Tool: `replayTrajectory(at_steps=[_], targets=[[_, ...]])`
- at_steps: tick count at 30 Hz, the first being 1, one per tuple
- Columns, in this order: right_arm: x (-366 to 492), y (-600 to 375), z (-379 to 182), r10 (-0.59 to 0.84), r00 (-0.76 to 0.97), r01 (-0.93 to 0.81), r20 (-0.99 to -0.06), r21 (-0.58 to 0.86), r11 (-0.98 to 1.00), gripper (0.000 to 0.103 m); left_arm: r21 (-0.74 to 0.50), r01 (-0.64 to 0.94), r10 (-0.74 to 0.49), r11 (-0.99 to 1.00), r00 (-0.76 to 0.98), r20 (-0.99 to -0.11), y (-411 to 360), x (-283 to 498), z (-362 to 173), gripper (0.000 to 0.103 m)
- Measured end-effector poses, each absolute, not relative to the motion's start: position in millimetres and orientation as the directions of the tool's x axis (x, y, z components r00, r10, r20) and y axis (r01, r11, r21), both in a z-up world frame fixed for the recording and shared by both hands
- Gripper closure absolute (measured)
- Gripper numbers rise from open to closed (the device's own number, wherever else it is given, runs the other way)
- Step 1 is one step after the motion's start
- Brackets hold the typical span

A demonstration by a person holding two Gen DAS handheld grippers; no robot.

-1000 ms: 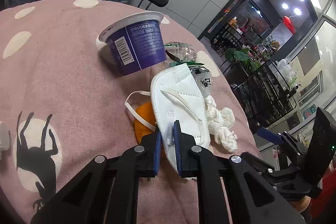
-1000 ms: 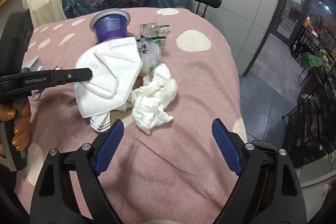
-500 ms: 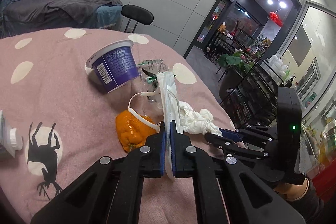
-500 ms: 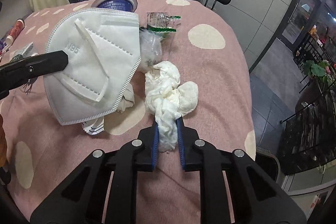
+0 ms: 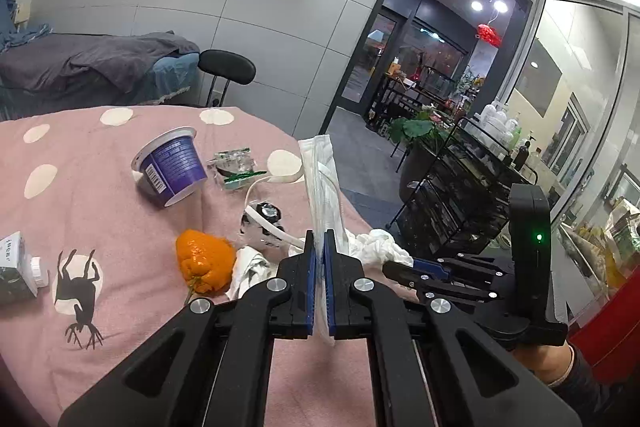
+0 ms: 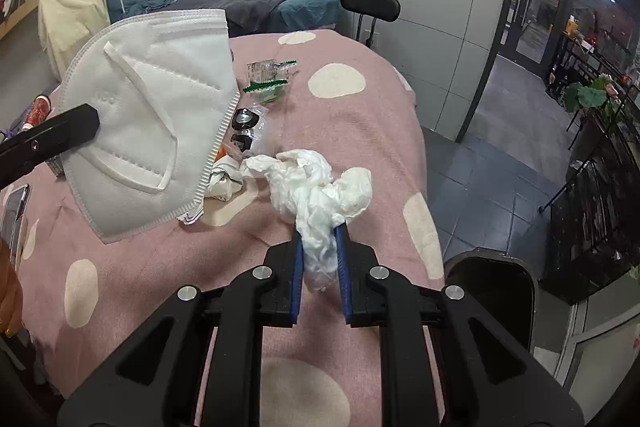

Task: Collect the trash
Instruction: 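Carry the mask and tissue toward the black bin with both grippers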

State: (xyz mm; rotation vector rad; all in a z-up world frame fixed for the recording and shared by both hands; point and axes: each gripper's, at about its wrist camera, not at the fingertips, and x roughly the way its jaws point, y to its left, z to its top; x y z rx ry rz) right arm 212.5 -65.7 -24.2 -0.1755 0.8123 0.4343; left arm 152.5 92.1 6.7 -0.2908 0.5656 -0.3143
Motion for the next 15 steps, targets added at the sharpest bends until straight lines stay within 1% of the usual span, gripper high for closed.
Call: replayTrajectory(at_steps=[6, 15], targets=[[195.4, -103.2, -16.5, 0.295, 0.643, -0.374, -0.707, 0.047, 0.926, 0.087, -0.349, 0.255, -0.401, 0.902, 0.792, -0.460, 72.4, 151.6, 10.5, 0.098], [177.4, -177.6, -17.3, 0.195, 0.693, -0.204, -0.694, 0.071, 0.976, 0.087, -0.341, 0.354, -0.483, 0.871, 0.747, -0.457, 27.0, 154.9, 11.0, 0.098]])
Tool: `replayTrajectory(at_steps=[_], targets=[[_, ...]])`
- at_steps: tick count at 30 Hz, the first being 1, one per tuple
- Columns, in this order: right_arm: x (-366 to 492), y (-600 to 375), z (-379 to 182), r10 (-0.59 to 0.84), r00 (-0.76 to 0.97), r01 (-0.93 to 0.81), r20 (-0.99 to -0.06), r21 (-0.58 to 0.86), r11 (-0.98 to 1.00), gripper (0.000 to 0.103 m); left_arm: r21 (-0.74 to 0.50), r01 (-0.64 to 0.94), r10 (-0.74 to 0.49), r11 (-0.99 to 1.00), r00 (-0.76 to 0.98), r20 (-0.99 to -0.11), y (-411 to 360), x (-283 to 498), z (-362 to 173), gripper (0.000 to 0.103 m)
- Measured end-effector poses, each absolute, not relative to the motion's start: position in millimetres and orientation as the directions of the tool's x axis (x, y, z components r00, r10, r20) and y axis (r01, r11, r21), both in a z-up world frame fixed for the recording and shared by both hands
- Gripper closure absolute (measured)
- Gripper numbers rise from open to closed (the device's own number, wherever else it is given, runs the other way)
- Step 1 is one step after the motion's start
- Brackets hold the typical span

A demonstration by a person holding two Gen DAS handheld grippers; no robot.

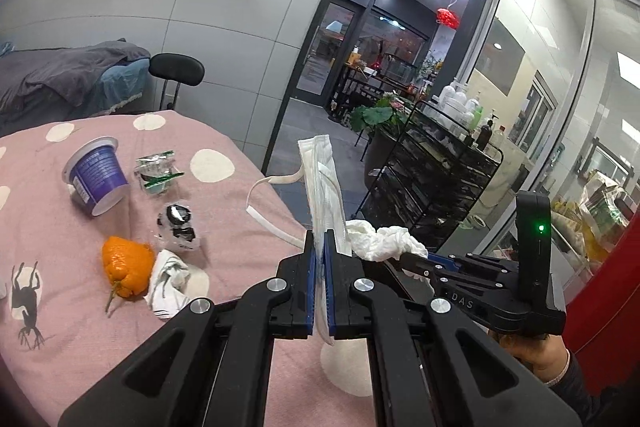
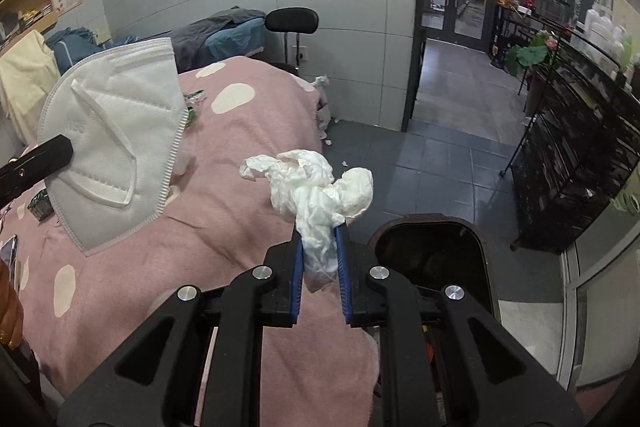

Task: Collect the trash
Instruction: 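Carry the mask and tissue toward the black bin with both grippers, then open the right gripper to drop the tissue while the left gripper drops the mask into the bin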

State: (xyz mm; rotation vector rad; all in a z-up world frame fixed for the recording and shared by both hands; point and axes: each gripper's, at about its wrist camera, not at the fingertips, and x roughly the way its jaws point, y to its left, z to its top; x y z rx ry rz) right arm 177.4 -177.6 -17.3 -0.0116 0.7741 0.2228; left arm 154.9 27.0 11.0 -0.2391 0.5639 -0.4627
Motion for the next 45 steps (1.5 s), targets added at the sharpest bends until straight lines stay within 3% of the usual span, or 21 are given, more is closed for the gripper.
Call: replayTrajectory(at_steps=[11, 23, 25, 29, 45], targets=[[169.7, -246.5, -56.9, 0.082, 0.647, -0.024, -0.758, 0.087, 0.996, 0.087, -0.327, 0.482, -0.581, 0.813, 0.633, -0.511, -44.5, 166.2, -6.6, 0.098], [191.1, -289.4, -140.6, 0.025, 0.512, 0.117, -0.859, 0.098, 0.988, 0.087, -0.288, 0.563, -0.610, 0.775, 0.543, -0.577, -101.5, 171.9, -26.1, 0.098], [194.0, -294.6, -154.0, 0.025, 0.486, 0.133, -0.873, 0.103, 0.986, 0.081, -0.290, 0.572, -0.613, 0.767, 0.523, -0.592, -108.5, 173.9, -31.8, 0.098], [190.2, -305.1, -169.5, 0.013, 0.465, 0.188, -0.885, 0.113, 0.976, 0.031, -0.277, 0.585, -0.608, 0.763, 0.501, -0.617, -122.0, 174.9, -39.3, 0.098], [154.0, -328.5, -174.4, -0.038, 0.458, 0.274, -0.888, 0.100, 0.956, 0.028, -0.254, 0.600, -0.559, 0.758, 0.399, -0.727, -174.5, 194.2, -71.3, 0.098]])
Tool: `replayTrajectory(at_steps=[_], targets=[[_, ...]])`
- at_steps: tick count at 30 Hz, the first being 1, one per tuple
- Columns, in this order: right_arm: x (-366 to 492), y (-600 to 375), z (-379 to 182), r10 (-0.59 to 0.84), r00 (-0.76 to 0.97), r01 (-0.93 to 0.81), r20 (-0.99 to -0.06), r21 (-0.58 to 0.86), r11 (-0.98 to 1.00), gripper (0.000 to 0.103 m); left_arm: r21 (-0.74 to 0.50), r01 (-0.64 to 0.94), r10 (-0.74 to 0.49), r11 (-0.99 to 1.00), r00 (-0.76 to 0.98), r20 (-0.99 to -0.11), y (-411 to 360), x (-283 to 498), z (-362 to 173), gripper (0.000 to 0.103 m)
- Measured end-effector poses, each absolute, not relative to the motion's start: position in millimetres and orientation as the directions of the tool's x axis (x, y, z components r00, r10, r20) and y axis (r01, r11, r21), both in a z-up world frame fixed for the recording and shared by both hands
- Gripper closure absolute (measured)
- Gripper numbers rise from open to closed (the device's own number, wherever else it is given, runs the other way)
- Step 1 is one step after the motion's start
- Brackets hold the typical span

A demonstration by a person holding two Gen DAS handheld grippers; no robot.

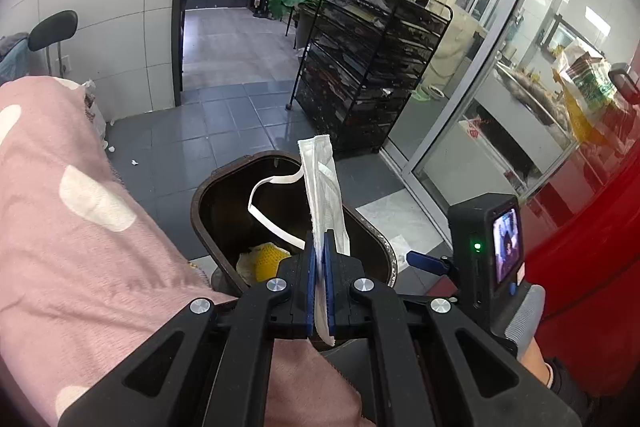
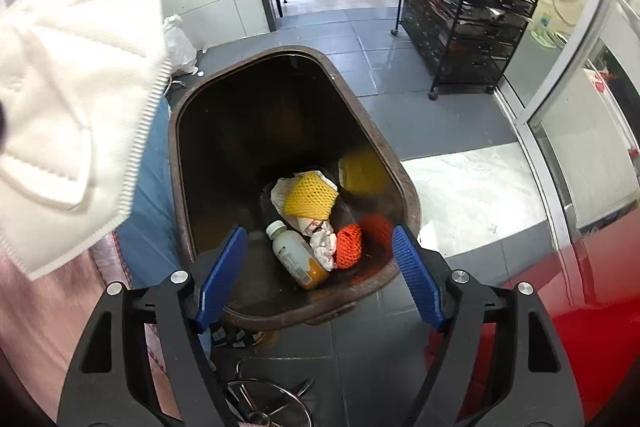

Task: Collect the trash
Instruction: 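Open the right gripper to drop the tissue while the left gripper drops the mask into the bin, then move both grippers back over the table toward the remaining trash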

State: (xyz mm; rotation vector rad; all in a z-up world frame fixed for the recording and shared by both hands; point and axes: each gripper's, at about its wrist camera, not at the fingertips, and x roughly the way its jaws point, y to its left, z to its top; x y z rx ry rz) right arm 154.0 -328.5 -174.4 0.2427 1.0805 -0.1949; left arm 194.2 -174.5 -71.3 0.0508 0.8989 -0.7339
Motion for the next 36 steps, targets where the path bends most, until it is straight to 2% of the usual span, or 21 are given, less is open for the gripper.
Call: replayTrajectory(at_steps=[17, 18, 20, 21, 22, 28, 36], targets=[[135.3, -356.4, -179.4, -0.080, 0.438, 0.364, -0.896, 0.095, 0.926, 0.026, -0.227, 0.639, -0.502, 0.735, 0.288, -0.816, -213.4, 206.5, -106.7, 0.097], [134.6, -357.8, -179.3, -0.084, 0.437, 0.369, -0.896, 0.093, 0.925, 0.026, -0.218, 0.643, -0.498, 0.734, 0.292, -0.817, -214.6, 205.1, -107.0, 0.094], [133.6, -361.4, -179.9, -0.094, 0.432, 0.382, -0.897, 0.087, 0.920, 0.026, -0.193, 0.651, -0.487, 0.734, 0.306, -0.818, -215.6, 202.6, -107.2, 0.075], [133.2, -363.4, -180.1, -0.099, 0.430, 0.389, -0.898, 0.085, 0.917, 0.025, -0.187, 0.655, -0.489, 0.732, 0.314, -0.814, -216.3, 201.3, -106.0, 0.054], [131.7, -364.4, -180.3, -0.101, 0.429, 0.394, -0.898, 0.085, 0.915, 0.025, -0.183, 0.657, -0.493, 0.732, 0.324, -0.808, -217.6, 200.0, -104.7, 0.041], [130.3, -366.9, -177.8, -0.102, 0.431, 0.401, -0.897, 0.089, 0.912, 0.025, -0.160, 0.672, -0.505, 0.723, 0.355, -0.787, -218.6, 194.0, -96.9, 0.027], [133.8, -358.6, -171.3, -0.090, 0.447, 0.381, -0.890, 0.098, 0.919, 0.025, -0.140, 0.664, -0.506, 0.735, 0.399, -0.765, -204.2, 185.8, -83.3, 0.015]])
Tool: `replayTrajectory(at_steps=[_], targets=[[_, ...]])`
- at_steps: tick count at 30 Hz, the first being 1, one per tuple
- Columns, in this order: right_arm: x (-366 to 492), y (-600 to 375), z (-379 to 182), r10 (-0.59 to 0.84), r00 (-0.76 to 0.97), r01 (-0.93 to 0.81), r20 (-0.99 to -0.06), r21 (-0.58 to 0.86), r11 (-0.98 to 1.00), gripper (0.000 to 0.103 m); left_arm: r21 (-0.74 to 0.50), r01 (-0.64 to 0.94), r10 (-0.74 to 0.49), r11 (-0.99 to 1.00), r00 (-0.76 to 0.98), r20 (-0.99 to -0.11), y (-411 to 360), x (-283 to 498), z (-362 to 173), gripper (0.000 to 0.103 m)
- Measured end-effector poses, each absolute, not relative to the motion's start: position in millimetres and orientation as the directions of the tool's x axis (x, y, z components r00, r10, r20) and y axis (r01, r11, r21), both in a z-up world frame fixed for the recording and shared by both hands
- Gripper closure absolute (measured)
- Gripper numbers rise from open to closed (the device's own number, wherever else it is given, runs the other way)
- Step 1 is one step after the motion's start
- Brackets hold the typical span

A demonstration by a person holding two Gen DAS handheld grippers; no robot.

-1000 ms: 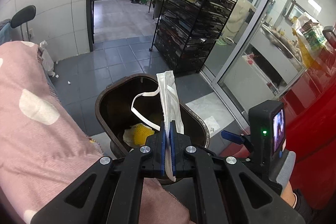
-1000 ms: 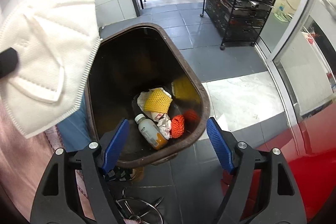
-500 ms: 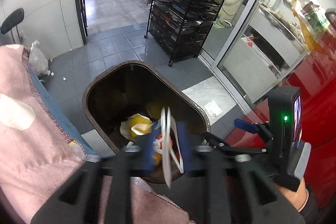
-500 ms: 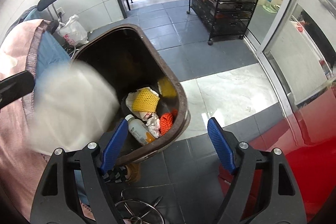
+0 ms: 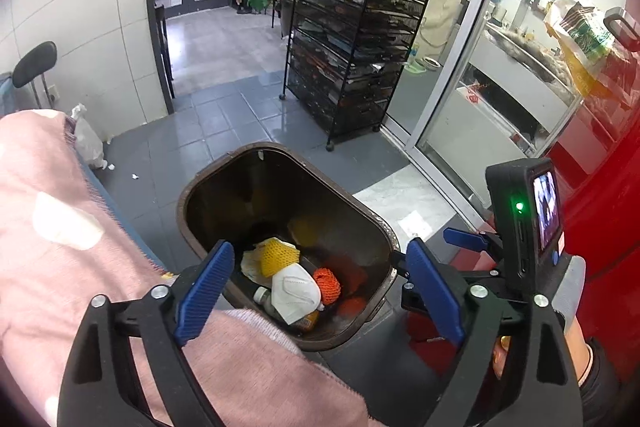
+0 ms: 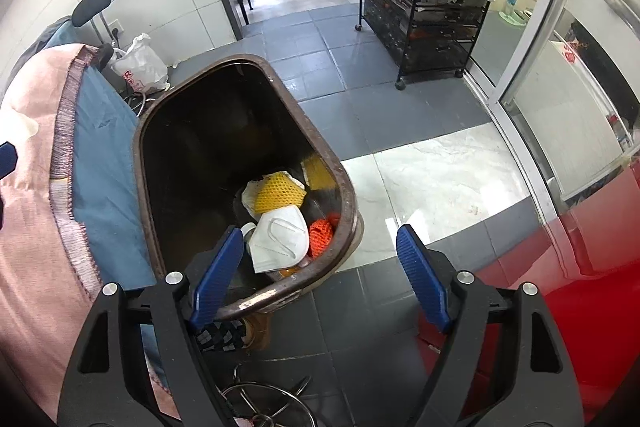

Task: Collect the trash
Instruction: 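Move both grippers back over the table toward the remaining trash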

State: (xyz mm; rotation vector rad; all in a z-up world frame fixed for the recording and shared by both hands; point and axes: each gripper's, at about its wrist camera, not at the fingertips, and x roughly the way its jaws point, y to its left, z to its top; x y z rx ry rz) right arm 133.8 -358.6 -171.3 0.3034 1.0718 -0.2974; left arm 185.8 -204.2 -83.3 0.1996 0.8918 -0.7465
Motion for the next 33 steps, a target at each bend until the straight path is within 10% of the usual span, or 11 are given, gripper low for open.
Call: replayTrajectory(at_steps=[33], targets=[[198.2, -149.3, -60.8, 0.221, 0.607, -0.182, -0.763, 0.138, 0.974, 0.021, -0.149, 0.184, -0.236, 0.972, 0.698, -0.676, 34.3, 165.9, -46.1, 0.010]])
